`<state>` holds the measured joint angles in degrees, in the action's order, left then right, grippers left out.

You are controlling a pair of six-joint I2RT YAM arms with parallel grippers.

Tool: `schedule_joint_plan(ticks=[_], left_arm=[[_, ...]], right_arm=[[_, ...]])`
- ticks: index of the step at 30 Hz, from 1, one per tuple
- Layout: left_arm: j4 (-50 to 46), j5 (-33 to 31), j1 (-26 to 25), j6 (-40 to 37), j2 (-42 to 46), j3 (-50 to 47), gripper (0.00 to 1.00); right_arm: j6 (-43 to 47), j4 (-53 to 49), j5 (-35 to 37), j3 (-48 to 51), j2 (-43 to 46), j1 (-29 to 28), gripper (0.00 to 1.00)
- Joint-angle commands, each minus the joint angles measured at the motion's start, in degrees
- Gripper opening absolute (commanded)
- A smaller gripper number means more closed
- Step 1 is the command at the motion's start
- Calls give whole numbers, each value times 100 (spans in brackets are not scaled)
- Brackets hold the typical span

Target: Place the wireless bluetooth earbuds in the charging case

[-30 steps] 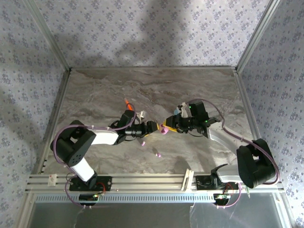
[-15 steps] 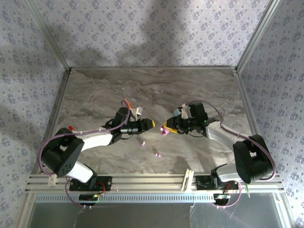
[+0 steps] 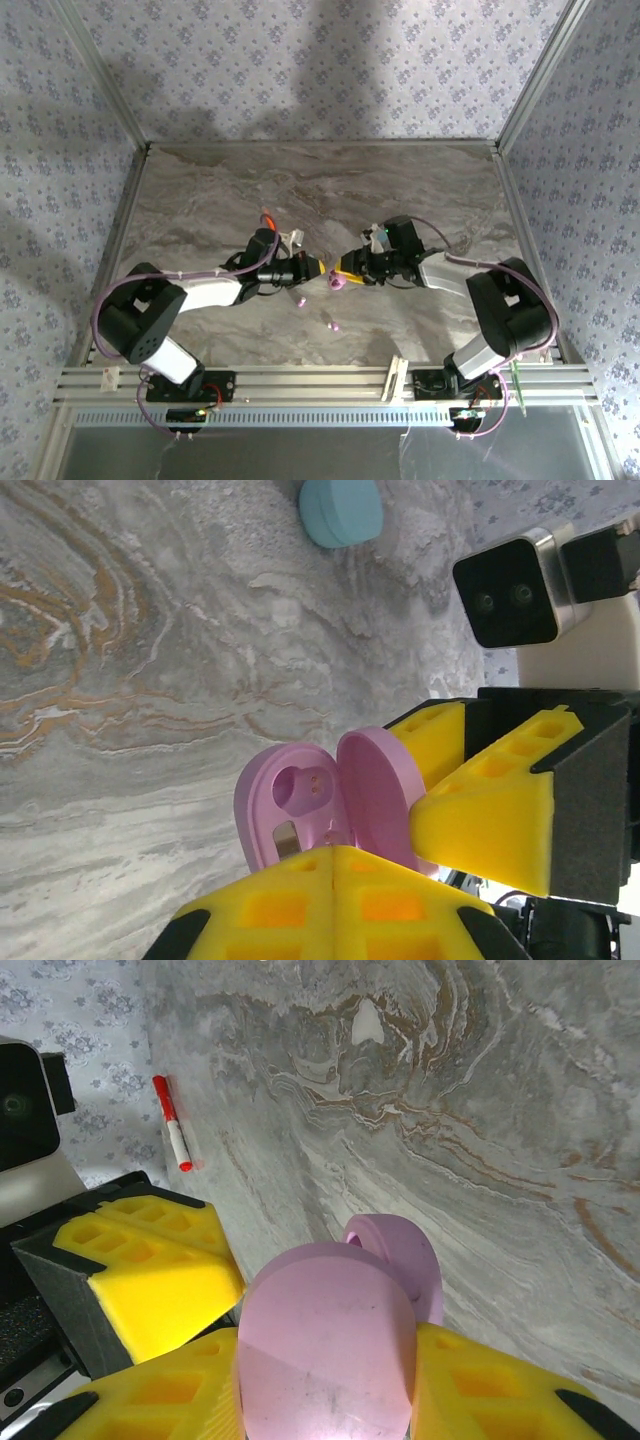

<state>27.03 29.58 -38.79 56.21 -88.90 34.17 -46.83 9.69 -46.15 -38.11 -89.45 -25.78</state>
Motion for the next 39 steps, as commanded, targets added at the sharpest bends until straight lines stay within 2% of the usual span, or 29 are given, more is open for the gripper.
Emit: schedule_joint_plan(ticks=[1,15,24,33,39], left_arm=[[225,144,-34,-22,-164,63,7],[612,199,-24,101,-797,97,7],[688,304,-6,127,-1012,193,9],[507,441,3,128,-1156,427,12],[271,404,-15,86,-1099,559,15]], right_arm=[[-198,362,-184,-124,-224,-115,39],[-479,928,-258,-403,-1077,-249,40],[-435,860,-153,-445,-1304,-241,56],[-320,629,-34,-351,-995,-132,68],[57,6,160,-320,-557,-42,76]])
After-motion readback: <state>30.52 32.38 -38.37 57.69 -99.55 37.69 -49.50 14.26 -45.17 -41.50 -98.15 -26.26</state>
